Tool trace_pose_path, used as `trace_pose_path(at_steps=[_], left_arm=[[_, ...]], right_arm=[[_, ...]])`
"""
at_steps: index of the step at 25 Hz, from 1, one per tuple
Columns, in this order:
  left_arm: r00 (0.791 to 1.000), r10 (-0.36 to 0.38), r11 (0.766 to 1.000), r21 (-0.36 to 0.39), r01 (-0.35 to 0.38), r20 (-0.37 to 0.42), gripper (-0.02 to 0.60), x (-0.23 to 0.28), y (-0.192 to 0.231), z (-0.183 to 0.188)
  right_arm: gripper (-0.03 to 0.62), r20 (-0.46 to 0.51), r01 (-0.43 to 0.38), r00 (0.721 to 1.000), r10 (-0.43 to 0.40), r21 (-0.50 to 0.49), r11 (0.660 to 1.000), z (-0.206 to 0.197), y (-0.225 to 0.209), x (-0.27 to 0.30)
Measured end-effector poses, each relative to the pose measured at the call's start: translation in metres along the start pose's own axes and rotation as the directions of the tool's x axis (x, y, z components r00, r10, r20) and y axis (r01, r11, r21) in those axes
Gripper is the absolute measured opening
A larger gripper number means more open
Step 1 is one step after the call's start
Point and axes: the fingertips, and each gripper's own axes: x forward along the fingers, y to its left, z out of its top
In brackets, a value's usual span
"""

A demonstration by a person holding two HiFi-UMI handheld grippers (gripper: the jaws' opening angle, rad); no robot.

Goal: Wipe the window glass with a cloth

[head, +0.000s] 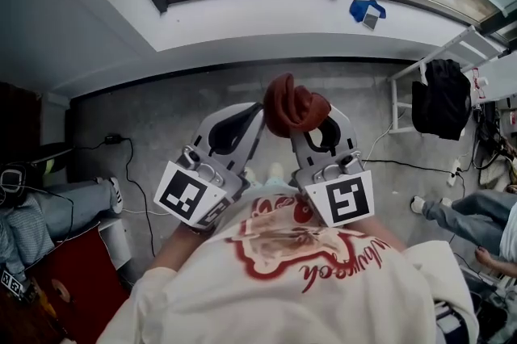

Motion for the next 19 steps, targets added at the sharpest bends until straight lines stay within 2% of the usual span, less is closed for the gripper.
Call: trace_pose_path(at_steps=[19], left_arm=[[1.000, -0.012, 1.000, -0.006, 0.012, 0.000, 0.021, 0.0019, 0.0062, 0.0003]], right_arm=[[0.072, -0.004, 0.011, 1.000, -0.011, -0.018, 1.000, -0.0020, 0.0000, 0.0036]])
